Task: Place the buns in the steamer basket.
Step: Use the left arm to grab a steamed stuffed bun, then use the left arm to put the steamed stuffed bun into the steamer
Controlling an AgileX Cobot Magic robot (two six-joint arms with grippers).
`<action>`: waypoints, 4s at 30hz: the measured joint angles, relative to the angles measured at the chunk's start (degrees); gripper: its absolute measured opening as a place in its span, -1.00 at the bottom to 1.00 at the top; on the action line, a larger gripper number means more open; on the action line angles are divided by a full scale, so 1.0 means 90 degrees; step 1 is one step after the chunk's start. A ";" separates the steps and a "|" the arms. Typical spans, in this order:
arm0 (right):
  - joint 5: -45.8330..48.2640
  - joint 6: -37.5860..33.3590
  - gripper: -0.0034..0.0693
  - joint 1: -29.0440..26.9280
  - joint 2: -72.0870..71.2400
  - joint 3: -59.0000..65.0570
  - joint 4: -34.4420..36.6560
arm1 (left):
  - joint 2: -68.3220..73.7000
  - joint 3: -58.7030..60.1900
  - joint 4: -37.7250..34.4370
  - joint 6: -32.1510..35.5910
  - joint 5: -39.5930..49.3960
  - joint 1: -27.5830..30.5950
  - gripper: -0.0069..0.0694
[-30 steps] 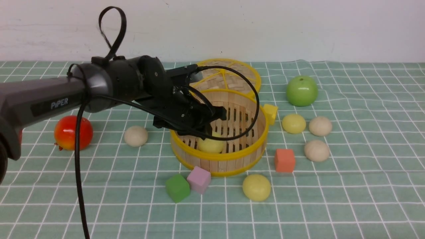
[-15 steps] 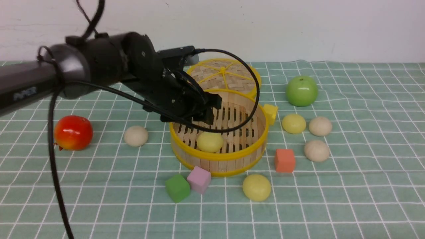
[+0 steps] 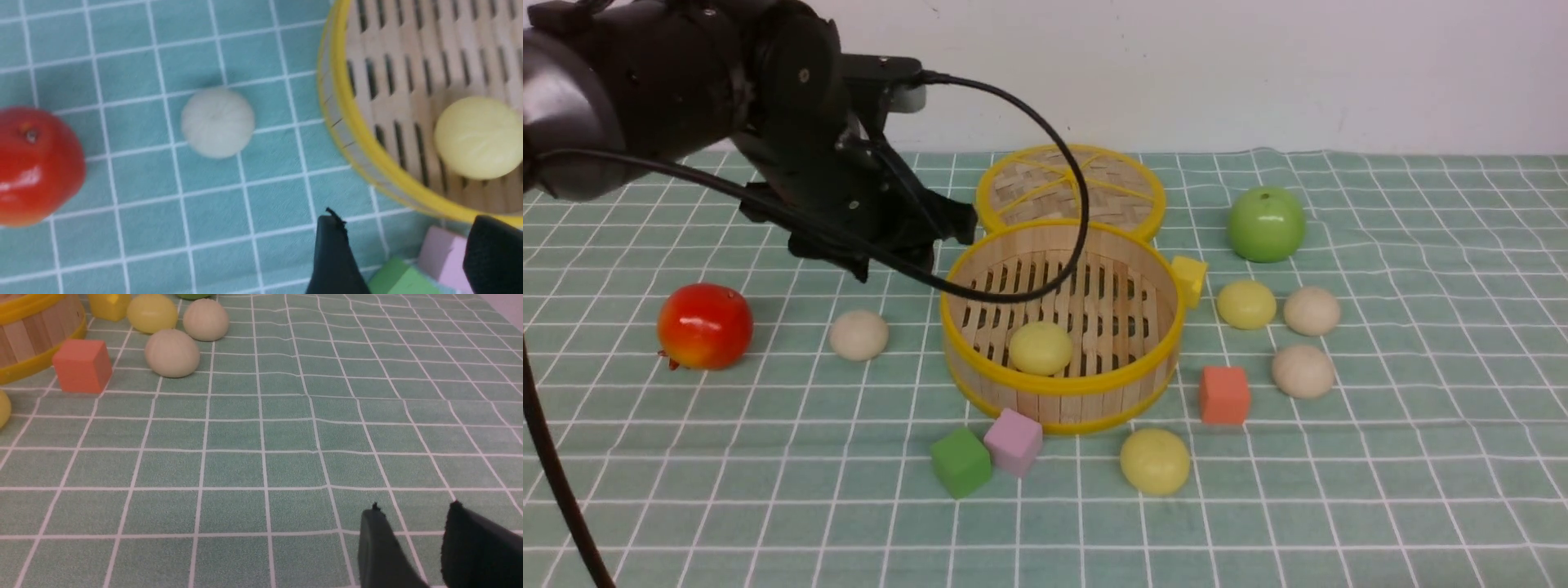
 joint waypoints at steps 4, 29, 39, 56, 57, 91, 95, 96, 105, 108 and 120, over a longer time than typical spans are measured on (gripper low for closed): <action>0.0000 0.0000 -0.25 0.0000 0.0000 0.0000 0.0000 | 0.0000 0.0357 0.0012 -0.0091 0.0006 0.0000 0.27; 0.0000 0.0000 -0.25 0.0000 0.0000 0.0000 0.0000 | -0.0385 0.1460 0.0256 -0.0357 -0.0615 0.0000 0.26; 0.0000 0.0000 -0.25 0.0000 0.0000 0.0000 0.0000 | -0.0176 0.1460 0.0293 -0.0414 -0.0922 0.0000 0.26; 0.0000 0.0000 -0.25 0.0000 0.0000 0.0000 0.0000 | 0.0894 -0.0034 0.0111 0.0117 -0.1125 0.0977 0.26; 0.0000 0.0000 -0.25 0.0000 0.0000 0.0000 0.0000 | 0.0983 -0.0050 0.0095 0.0251 -0.1206 0.0977 0.26; 0.0000 0.0000 -0.25 0.0000 0.0000 0.0000 0.0000 | 0.2013 -0.0069 0.0712 0.0412 -0.1901 0.0982 -0.09; 0.0000 0.0000 -0.25 0.0000 0.0000 0.0000 0.0000 | 0.2093 -0.0069 0.0746 0.0412 -0.1919 0.0982 -0.11; 0.0000 0.0000 -0.25 0.0000 0.0000 0.0000 0.0000 | 0.2101 -0.0069 0.0746 0.0412 -0.1919 0.0982 -0.11; 0.0000 0.0000 -0.25 0.0000 0.0000 0.0000 0.0000 | 0.2174 -0.0075 0.0774 0.0412 -0.1949 0.0982 -0.36; 0.0000 0.0000 -0.25 0.0000 0.0000 0.0000 0.0000 | 0.2174 -0.0084 0.0780 0.0412 -0.1950 0.0982 -0.54; 0.0000 0.0000 -0.25 0.0000 0.0000 0.0000 0.0000 | 0.1051 -0.0093 0.0256 0.0463 -0.1975 0.0901 -0.85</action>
